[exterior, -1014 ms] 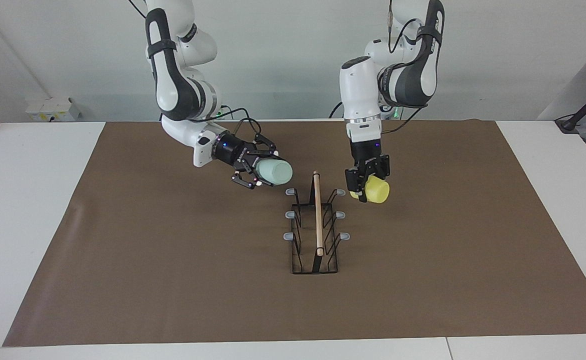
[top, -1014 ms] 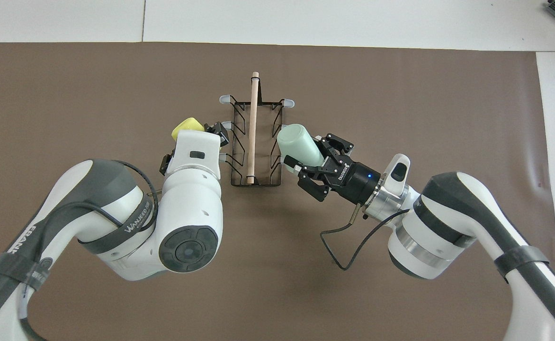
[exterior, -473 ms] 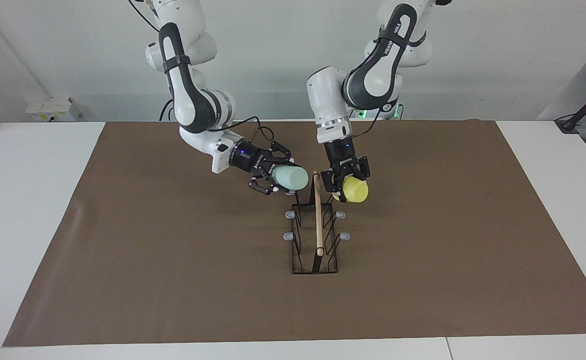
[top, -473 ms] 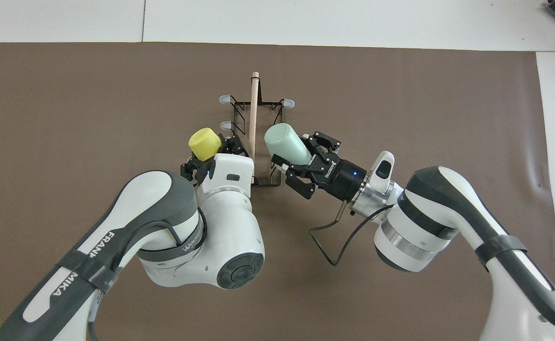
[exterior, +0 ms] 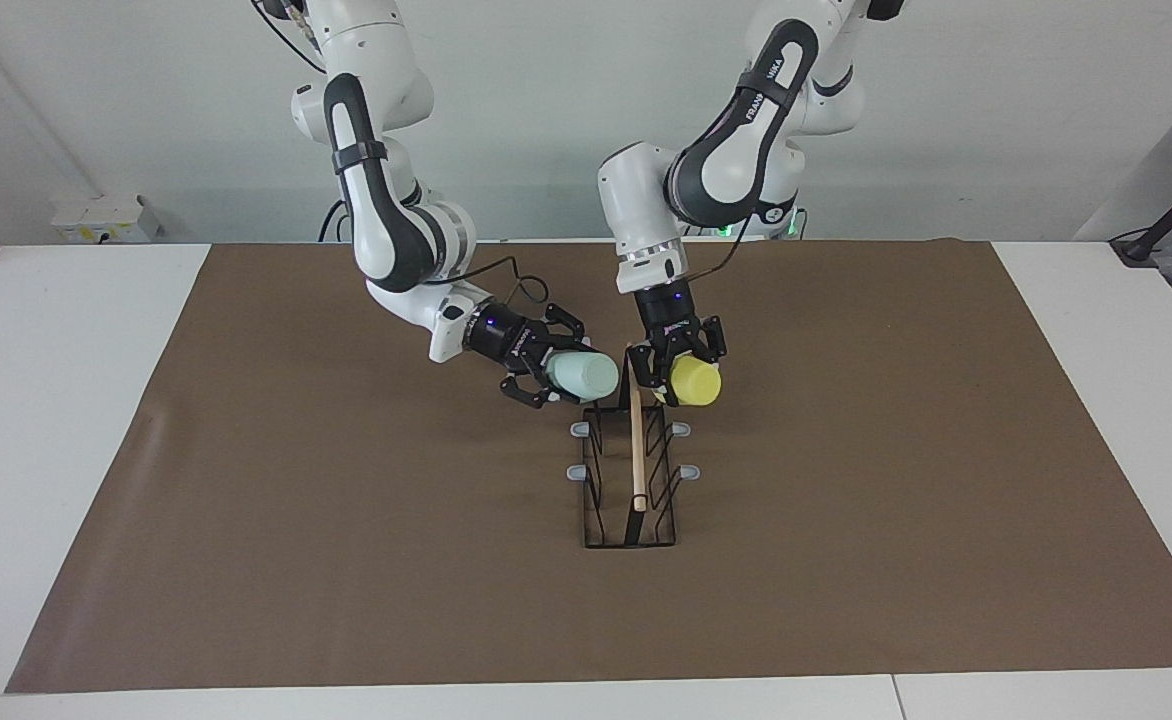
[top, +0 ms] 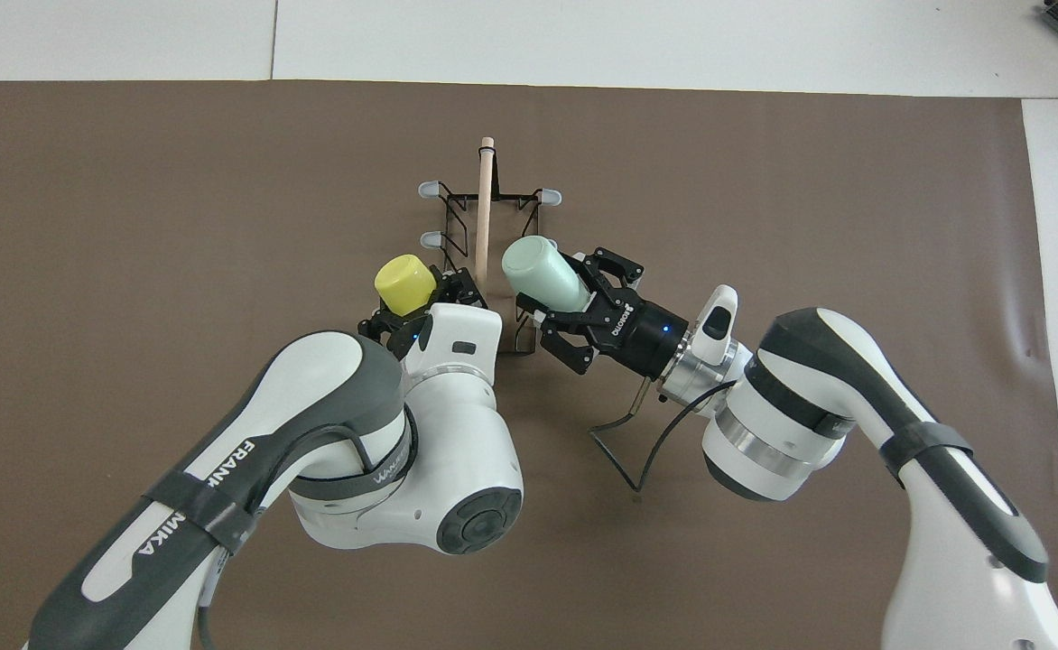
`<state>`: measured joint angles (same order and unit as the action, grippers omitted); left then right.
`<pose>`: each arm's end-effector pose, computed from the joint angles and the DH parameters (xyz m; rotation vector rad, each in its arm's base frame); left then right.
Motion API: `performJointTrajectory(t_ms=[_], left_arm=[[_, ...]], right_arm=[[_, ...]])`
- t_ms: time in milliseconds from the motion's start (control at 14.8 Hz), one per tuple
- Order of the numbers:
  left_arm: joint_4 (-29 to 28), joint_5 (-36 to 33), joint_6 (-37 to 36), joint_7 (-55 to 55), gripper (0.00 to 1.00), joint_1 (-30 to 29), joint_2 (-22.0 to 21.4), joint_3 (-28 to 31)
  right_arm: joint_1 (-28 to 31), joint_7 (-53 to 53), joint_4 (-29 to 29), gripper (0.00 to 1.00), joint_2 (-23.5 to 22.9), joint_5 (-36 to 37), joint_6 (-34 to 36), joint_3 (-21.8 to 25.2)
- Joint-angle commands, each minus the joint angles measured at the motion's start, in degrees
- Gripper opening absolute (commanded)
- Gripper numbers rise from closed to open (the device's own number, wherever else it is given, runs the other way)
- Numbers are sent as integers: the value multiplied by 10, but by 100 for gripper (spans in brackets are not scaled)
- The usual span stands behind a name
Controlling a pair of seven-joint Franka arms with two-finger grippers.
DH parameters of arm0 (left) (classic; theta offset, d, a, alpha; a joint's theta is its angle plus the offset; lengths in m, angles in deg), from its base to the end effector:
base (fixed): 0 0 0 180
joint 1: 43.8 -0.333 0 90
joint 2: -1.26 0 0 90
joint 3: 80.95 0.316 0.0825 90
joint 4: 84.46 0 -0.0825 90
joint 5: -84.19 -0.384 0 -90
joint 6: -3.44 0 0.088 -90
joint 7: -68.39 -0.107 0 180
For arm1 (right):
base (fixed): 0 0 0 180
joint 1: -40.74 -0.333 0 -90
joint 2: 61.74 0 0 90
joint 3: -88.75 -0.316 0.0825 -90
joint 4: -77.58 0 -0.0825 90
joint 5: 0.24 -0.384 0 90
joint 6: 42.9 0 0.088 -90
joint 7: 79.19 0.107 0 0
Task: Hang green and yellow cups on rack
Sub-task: 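Carry both cups toward the rack pegs with both grippers, then hang both cups on the rack pegs and open both grippers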
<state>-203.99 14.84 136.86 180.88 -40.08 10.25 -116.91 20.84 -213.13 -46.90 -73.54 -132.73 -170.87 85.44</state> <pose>0.4657 -0.3549 0.3829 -2.7414 -0.6402 -1.2314 0.5232 0.2480 0.3218 -1.7103 -0.6734 -1.3629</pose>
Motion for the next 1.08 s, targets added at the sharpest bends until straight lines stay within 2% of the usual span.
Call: performJointTrajectory(t_ms=[0, 68, 405, 473, 878, 1014], left_arm=[[13, -1, -14, 3, 88, 9, 23, -10], [13, 0, -14, 0, 100, 8, 23, -10], [40, 33, -13, -41, 100, 1, 21, -10], [45, 54, -13, -69, 100, -4, 19, -10], [95, 209, -14, -252, 100, -28, 13, -4], [113, 241, -12, -278, 100, -30, 20, -3]], right_arm=[[4, -56, 6, 0, -27, -40, 23, -3], [-2, -77, 5, 0, -37, -57, 30, -3], [-3, -84, 3, 0, -42, -62, 20, -4], [-3, -84, 2, 99, -42, -62, 19, -3], [2, -78, 2, 100, -27, -62, 18, -3], [6, -67, 3, 100, 5, -50, -38, -3]])
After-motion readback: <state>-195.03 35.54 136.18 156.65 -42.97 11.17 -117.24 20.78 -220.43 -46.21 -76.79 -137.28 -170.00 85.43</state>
